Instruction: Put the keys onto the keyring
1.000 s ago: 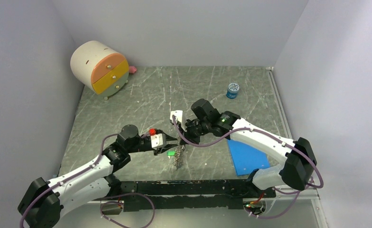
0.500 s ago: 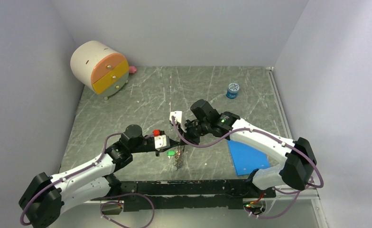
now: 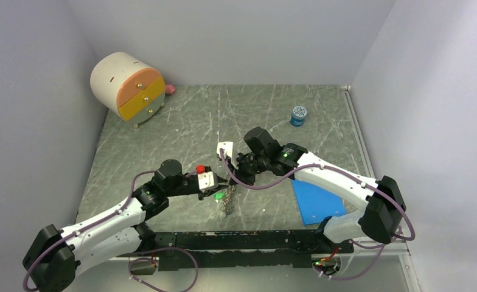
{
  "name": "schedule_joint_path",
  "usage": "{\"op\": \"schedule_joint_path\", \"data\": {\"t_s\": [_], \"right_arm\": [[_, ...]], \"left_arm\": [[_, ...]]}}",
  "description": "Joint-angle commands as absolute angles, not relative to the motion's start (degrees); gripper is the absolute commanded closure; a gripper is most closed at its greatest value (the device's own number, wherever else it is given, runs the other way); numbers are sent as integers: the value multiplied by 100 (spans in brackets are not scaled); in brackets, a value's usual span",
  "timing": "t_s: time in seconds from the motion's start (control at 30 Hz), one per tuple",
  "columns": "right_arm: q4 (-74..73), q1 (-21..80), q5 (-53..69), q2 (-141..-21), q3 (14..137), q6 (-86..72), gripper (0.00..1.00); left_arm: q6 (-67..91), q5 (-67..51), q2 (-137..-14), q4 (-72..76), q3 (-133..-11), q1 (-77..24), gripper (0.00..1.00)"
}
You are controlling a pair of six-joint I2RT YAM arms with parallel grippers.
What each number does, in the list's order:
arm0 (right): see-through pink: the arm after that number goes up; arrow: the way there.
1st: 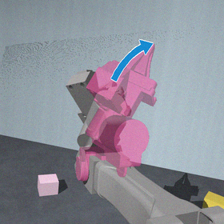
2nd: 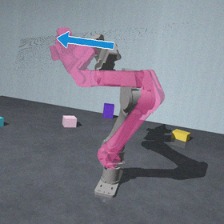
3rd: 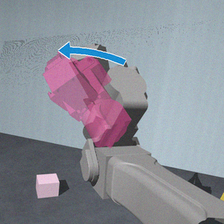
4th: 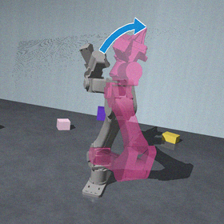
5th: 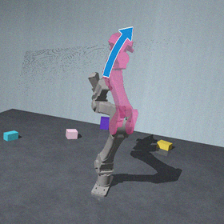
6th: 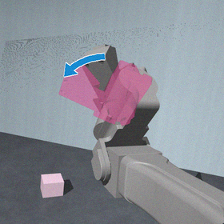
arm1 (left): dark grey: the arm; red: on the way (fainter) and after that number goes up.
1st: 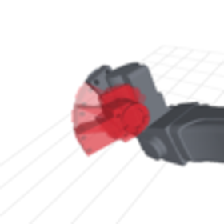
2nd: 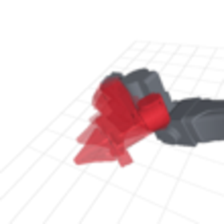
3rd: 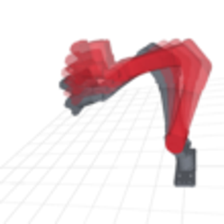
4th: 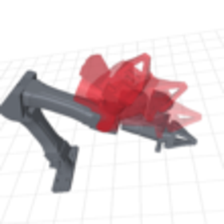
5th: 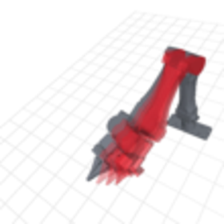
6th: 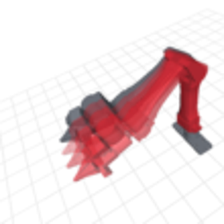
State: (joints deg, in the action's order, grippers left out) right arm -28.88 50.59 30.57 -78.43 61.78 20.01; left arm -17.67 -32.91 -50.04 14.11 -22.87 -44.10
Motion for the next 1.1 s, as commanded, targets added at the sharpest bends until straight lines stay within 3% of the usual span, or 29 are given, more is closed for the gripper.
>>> {"op": "schedule_joint_path", "data": {"t_s": [0.0, 0.1, 0.27, 0.43, 0.57, 0.63, 0.77, 0.9, 1.07], "right_arm": [[-2540, 5076, 3210, -7741, 6311, 2012, 100], [-2568, 5078, 3196, -7781, 6325, 2021, 100], [-2510, 5080, 3123, -7764, 6319, 2006, 100], [-2148, 5072, 3196, -7574, 6260, 1811, 52], [-1355, 5012, 3212, -7130, 5885, 1441, 27], [-952, 4921, 3313, -6873, 5573, 1241, 19], [-92, 4390, 4126, -6449, 4942, 782, 19], [927, 3729, 5382, -6251, 4340, 187, 33], [1899, 3614, 6137, -6281, 4019, -68, 45]], "left_arm": [[-1723, -3207, -4944, 1488, -2467, -4434, 81], [-1742, -3299, -5061, 1446, -2553, -4439, 97], [-1739, -3253, -5088, 1483, -2553, -4443, 97], [-1262, -2918, -4842, 2148, -2193, -4434, 97], [-827, -2701, -4703, 3038, -1835, -4435, 97], [-647, -2701, -4717, 3496, -1708, -4434, 98], [-313, -2708, -4782, 4246, -1503, -4430, 97], [-92, -2673, -4809, 4953, -1278, -4424, 97], [-45, -2946, -4778, 5424, -1195, -4428, 97]]}}
